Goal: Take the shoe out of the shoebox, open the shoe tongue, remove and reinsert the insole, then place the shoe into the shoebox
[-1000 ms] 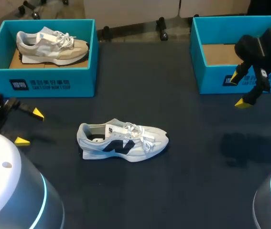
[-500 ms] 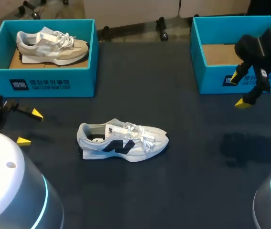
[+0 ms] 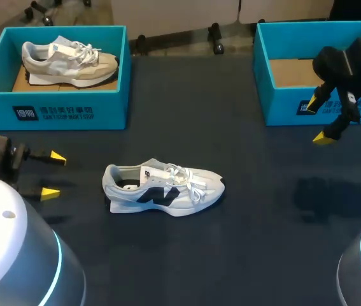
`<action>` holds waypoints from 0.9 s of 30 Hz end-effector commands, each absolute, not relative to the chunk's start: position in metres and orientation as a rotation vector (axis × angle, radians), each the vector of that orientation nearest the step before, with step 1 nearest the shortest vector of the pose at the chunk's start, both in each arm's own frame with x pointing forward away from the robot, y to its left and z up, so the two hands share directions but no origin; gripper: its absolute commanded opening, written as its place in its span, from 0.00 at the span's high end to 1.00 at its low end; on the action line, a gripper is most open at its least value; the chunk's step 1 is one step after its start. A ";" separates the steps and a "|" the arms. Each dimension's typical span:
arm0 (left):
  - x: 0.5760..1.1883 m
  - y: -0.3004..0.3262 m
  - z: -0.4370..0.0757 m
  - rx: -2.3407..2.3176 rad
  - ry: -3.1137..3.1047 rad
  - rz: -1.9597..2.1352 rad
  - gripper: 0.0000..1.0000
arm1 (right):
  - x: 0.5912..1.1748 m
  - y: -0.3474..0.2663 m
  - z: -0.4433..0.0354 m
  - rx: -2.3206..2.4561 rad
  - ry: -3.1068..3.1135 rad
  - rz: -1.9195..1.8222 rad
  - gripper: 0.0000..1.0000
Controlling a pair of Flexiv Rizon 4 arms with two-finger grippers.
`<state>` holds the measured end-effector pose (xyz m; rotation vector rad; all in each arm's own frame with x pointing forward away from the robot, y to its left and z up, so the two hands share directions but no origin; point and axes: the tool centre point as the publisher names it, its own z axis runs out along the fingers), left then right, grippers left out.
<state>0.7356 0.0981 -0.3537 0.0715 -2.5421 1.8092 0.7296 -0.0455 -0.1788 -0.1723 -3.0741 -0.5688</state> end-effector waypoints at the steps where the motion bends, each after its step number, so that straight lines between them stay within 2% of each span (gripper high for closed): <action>1: 0.731 0.081 -0.360 0.127 -2.567 1.840 0.00 | 0.731 -0.045 -0.179 -0.173 -3.073 -0.563 0.00; 27: 0.731 0.007 -0.393 0.117 -2.568 1.821 0.00 | 0.731 -0.045 -0.179 -0.173 -3.073 -0.563 0.00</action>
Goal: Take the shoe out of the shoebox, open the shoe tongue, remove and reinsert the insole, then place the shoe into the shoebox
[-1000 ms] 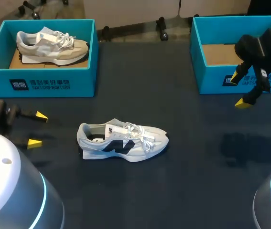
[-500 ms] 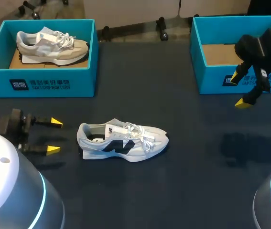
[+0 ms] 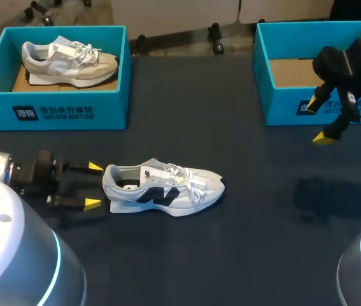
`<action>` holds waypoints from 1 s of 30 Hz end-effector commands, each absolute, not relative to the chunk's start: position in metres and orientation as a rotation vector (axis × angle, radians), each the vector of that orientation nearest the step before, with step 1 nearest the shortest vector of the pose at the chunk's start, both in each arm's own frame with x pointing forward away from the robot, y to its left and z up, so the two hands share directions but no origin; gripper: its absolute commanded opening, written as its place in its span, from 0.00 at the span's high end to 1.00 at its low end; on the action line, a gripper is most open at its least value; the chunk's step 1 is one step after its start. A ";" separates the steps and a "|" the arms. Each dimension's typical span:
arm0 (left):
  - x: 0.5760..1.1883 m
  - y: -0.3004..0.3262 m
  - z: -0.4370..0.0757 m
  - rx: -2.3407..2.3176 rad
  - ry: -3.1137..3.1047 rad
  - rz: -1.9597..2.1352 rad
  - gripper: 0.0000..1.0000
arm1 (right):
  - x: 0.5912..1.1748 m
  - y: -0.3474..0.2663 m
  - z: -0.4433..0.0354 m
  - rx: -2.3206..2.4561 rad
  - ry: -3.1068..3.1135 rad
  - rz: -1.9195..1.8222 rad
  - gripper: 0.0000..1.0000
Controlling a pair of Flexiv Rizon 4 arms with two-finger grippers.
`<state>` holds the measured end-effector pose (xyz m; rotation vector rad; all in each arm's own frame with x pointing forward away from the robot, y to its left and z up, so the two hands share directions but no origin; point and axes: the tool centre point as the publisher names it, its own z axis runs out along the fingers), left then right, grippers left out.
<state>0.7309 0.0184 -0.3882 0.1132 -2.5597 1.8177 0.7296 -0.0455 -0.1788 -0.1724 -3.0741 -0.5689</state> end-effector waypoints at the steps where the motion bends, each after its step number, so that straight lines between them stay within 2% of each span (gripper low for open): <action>1: 0.731 0.005 -0.393 0.121 -2.566 1.819 0.00 | 0.731 -0.045 -0.179 -0.173 -3.073 -0.563 0.00; 30: 0.731 -0.042 -0.414 0.048 -2.599 1.775 0.00 | 0.731 -0.045 -0.179 -0.173 -3.073 -0.563 0.00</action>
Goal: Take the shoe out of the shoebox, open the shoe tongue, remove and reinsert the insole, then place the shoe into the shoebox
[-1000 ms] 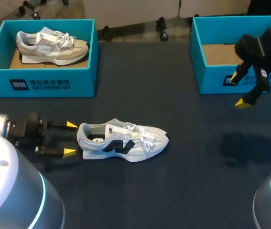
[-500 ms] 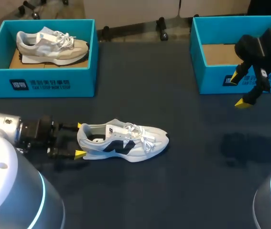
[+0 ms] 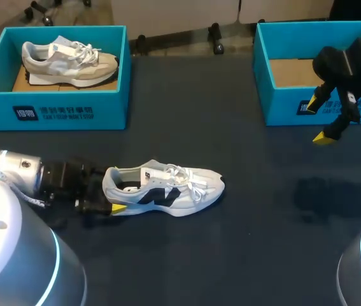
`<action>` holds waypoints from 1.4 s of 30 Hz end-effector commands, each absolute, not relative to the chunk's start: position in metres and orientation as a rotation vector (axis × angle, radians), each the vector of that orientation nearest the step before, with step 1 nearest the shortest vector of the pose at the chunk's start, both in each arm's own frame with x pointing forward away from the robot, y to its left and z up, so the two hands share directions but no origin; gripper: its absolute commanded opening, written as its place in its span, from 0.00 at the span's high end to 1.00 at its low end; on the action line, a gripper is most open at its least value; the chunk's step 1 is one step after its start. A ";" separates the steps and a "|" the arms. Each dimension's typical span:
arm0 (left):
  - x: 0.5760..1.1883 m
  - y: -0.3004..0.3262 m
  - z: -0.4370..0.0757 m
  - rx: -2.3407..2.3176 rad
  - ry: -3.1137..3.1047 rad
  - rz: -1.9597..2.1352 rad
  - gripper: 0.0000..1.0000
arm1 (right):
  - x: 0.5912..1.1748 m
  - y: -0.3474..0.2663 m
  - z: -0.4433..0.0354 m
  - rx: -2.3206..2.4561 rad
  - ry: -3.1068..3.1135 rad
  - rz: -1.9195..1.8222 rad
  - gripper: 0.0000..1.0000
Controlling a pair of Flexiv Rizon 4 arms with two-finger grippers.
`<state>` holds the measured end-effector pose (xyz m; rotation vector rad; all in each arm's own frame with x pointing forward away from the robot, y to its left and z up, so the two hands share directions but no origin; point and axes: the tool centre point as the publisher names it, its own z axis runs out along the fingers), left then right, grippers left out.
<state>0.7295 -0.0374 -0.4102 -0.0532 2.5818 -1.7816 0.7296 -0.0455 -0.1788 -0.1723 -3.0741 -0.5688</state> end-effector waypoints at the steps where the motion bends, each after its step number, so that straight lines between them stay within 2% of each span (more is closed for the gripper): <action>1: 0.732 -0.042 -0.415 -0.047 2.590 -1.767 0.00 | 0.731 -0.045 -0.179 -0.173 -3.073 -0.563 0.00; 5: 0.735 -0.043 -0.418 -0.035 2.601 -1.751 0.00 | 0.731 -0.045 -0.179 -0.173 -3.073 -0.563 0.00; 6: 0.735 -0.043 -0.418 -0.031 2.601 -1.751 0.03 | 0.731 -0.045 -0.179 -0.173 -3.073 -0.563 0.00; 7: 0.736 -0.044 -0.418 -0.028 2.600 -1.757 0.20 | 0.731 -0.045 -0.179 -0.173 -3.073 -0.563 0.00; 8: 0.736 -0.044 -0.418 -0.023 2.600 -1.755 0.73 | 0.731 -0.045 -0.179 -0.173 -3.073 -0.563 0.00; 9: 0.736 -0.045 -0.417 -0.017 2.604 -1.754 1.00 | 0.731 -0.045 -0.179 -0.173 -3.073 -0.563 0.00; 42: 0.739 -0.043 -0.416 0.012 2.610 -1.724 1.00 | 0.731 -0.045 -0.179 -0.173 -3.073 -0.563 0.00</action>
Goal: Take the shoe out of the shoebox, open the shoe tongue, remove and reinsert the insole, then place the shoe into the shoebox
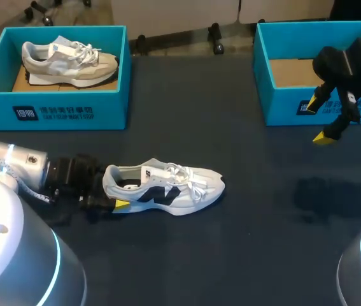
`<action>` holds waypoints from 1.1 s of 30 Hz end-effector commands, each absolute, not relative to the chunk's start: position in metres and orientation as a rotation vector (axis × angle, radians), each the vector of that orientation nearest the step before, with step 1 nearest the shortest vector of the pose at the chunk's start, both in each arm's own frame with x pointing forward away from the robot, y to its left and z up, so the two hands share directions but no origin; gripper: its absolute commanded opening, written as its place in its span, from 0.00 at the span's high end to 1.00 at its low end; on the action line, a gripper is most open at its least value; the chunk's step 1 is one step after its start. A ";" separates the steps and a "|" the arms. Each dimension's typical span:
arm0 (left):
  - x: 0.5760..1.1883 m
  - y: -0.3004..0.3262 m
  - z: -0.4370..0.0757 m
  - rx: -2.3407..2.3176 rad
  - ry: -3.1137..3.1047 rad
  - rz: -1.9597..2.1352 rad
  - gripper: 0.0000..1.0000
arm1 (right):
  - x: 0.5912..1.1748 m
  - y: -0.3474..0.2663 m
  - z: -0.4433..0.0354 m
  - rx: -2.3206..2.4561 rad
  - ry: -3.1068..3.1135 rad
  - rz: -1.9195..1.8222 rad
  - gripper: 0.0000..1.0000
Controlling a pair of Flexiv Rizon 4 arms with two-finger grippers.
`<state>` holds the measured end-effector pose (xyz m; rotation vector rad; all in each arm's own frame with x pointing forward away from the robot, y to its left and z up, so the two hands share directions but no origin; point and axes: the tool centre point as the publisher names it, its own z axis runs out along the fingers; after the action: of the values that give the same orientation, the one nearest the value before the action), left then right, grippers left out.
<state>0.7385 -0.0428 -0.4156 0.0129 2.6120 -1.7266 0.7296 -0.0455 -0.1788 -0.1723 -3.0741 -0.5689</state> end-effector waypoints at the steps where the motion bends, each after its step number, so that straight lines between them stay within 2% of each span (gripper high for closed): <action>1: 0.739 -0.043 -0.416 0.012 2.610 -1.724 1.00 | 0.731 -0.045 -0.179 -0.173 -3.073 -0.563 0.00; 8: 0.739 -0.043 -0.416 0.012 2.610 -1.724 1.00 | 0.788 0.006 -0.176 -0.419 -3.092 -0.617 0.00; 16: 0.739 -0.043 -0.416 0.012 2.610 -1.724 1.00 | 0.826 0.060 -0.167 -0.773 -3.038 -0.548 0.00; 27: 0.739 -0.043 -0.416 0.012 2.610 -1.724 1.00 | 0.838 0.118 -0.170 -1.201 -2.911 -0.637 0.00; 33: 0.739 -0.043 -0.416 0.012 2.610 -1.724 1.00 | 0.824 0.148 -0.175 -1.455 -2.777 -0.717 0.00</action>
<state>0.7386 -0.0428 -0.4154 0.0130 2.6119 -1.7266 0.8282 0.1300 -0.1679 -1.3691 -2.8056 -0.7006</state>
